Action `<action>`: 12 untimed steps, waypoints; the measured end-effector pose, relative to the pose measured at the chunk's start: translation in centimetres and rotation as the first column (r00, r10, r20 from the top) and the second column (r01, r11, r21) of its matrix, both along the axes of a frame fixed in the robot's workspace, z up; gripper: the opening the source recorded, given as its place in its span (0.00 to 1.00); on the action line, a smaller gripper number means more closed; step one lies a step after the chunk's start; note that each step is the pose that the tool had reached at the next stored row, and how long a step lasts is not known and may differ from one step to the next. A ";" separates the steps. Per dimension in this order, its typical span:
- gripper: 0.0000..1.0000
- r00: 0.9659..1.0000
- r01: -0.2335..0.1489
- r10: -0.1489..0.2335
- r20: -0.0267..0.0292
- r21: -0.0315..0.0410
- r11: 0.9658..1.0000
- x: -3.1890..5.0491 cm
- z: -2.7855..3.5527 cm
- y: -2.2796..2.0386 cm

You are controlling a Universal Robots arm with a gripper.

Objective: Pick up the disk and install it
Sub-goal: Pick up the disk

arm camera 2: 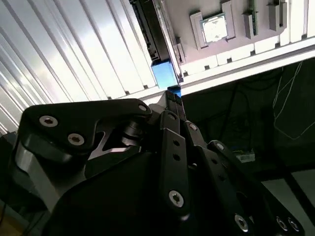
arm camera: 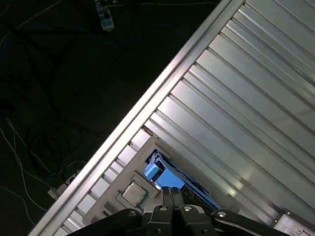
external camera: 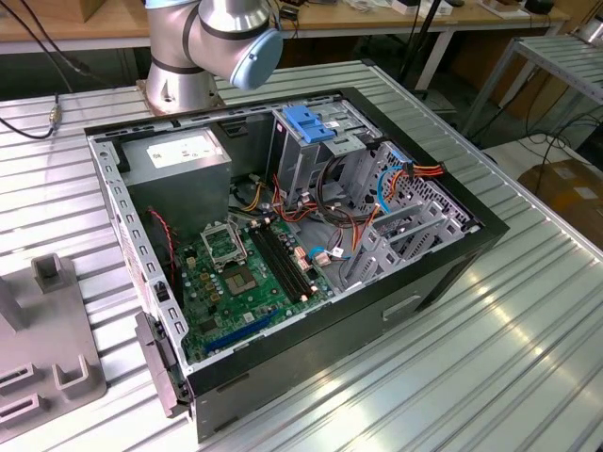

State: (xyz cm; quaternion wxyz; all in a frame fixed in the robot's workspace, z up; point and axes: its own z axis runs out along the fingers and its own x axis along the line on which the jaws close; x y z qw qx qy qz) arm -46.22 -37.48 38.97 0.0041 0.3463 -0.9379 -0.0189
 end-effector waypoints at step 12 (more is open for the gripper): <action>0.10 0.958 -0.287 0.287 0.000 0.000 0.958 0.00 -0.13 0.00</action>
